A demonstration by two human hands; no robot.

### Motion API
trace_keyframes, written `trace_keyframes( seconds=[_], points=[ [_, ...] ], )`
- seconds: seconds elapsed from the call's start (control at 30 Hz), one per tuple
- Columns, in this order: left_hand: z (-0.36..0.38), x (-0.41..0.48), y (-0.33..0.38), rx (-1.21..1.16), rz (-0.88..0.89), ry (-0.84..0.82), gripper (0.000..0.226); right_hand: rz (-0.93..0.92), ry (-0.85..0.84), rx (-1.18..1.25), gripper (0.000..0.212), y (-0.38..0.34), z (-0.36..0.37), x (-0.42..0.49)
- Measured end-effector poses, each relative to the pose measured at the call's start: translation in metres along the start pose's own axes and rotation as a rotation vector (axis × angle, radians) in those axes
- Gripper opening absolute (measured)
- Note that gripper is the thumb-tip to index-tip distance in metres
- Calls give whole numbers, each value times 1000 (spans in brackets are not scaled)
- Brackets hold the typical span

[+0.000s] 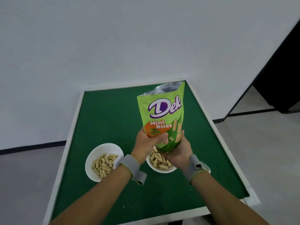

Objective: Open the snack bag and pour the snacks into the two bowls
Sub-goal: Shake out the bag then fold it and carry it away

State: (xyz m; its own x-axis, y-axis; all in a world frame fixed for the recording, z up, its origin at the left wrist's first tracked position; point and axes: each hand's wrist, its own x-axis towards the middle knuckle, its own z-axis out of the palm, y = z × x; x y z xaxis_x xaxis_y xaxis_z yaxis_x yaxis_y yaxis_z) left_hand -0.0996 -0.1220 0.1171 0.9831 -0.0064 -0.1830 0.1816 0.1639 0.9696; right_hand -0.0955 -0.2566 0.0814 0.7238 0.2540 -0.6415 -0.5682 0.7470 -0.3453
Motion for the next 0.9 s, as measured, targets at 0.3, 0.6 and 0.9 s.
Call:
trace_keyframes(
  seconds=[0.3, 0.6, 0.9],
  points=[
    [-45, 2, 4, -51, -42, 102, 23, -265, -120, -534, 73, -5, -4, -14],
    [-58, -11, -12, -156, -173, 92, 23, -391, -69, -684, 38, 2, 27, -21],
    [-82, -19, -12, -40, -271, 13, 41, -374, -101, -648, 42, -9, 31, -22]
  ],
)
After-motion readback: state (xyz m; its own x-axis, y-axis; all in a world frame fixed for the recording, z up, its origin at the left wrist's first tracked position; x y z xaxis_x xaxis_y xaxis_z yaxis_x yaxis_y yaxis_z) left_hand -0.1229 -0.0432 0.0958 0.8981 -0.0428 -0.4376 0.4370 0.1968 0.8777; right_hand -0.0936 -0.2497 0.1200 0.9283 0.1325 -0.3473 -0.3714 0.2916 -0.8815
